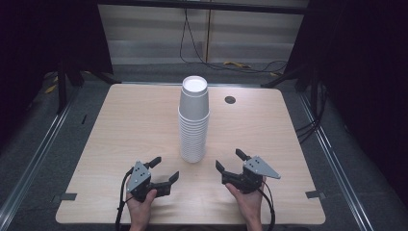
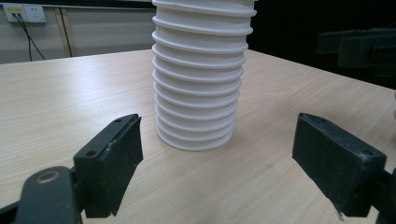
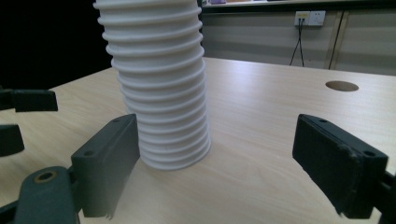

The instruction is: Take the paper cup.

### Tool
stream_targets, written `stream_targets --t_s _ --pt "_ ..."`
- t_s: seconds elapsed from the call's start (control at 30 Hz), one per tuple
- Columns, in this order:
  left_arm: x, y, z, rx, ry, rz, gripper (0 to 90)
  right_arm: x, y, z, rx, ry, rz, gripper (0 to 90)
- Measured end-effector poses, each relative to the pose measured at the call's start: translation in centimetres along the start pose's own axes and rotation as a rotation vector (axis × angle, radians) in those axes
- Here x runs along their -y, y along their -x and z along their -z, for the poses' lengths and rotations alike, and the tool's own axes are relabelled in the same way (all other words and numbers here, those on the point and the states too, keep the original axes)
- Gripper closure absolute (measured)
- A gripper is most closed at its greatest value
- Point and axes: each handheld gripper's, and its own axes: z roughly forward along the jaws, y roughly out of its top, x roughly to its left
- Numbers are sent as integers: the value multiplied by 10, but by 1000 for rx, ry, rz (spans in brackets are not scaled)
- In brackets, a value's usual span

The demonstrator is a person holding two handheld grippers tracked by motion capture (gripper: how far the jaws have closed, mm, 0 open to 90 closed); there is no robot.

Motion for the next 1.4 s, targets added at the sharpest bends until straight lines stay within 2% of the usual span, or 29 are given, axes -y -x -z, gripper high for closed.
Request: stream_targets --t_s 0.17,0.27,0.33,0.5,0.7,1.0,1.27,1.4 --pt "0 0 -1 1 -3 1 159 -10 0 -4 -15 15 9 153" --pt "0 0 -1 4 -6 -9 158 -16 -1 -6 -38 10 28 164" --pt "0 0 -1 6 -5 -10 158 -19 -3 -7 -35 21 54 164" --pt "-1 0 -1 5 -9 -17 158 -26 -2 -8 -52 28 70 165" --pt "-1 0 -1 5 -9 -18 158 -35 1 -10 -78 7 41 144" --pt "-1 2 -2 7 -18 -19 158 -56 5 -11 -104 4 26 142" --pt "-1 2 -2 5 -20 -25 159 -70 6 -14 -147 38 36 141" --pt "-1 2 -2 9 -21 -27 158 -80 7 -16 -152 35 44 137"
